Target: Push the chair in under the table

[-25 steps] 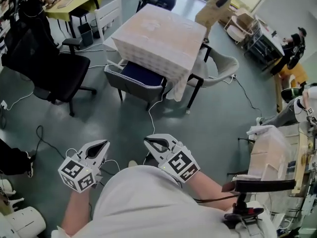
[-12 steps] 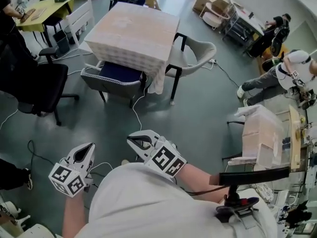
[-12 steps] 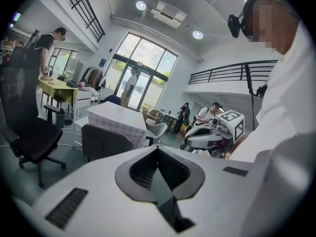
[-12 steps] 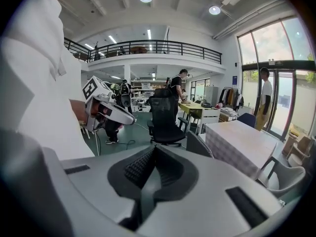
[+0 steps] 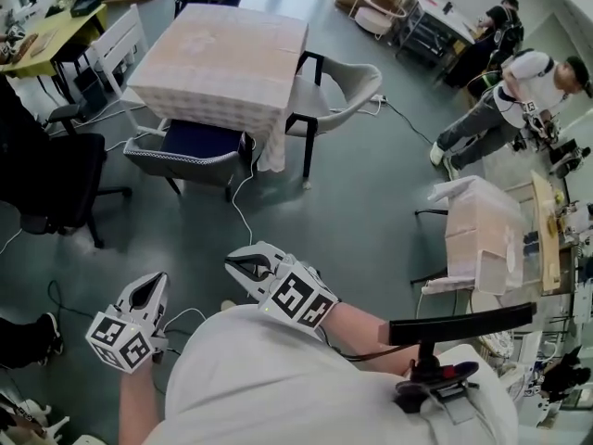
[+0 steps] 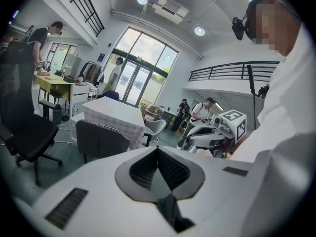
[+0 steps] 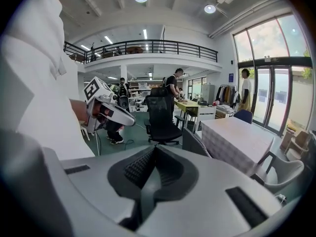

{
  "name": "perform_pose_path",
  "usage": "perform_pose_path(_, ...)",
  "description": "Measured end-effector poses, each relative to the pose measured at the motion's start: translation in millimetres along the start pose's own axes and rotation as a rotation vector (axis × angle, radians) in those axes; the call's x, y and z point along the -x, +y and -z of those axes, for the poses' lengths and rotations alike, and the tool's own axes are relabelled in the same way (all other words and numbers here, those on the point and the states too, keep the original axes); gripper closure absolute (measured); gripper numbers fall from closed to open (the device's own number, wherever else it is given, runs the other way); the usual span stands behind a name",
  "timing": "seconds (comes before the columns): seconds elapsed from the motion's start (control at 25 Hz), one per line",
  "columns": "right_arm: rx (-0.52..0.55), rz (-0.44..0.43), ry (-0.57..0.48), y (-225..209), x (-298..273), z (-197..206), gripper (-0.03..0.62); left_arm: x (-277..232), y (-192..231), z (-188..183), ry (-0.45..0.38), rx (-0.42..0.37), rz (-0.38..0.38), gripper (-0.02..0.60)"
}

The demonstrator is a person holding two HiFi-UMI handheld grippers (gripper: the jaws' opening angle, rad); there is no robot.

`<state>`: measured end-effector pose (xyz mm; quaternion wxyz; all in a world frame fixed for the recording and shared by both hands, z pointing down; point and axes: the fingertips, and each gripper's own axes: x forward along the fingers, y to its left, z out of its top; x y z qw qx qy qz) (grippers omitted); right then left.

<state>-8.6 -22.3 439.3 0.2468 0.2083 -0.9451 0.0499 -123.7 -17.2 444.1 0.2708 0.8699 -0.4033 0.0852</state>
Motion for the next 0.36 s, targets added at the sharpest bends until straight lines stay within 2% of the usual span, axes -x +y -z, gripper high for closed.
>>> perform_pose_path(0.2,-0.01,0.014,0.004,-30.7,6.7,7.9,0.58,-33.3,4.7,-4.4,0.015,0.027,0.018,0.571)
perform_pose_path(0.36,-0.017,0.02,0.016,-63.2,14.8,15.7,0.58,-66.0,5.6,-18.0,-0.015,0.066,0.032,0.571)
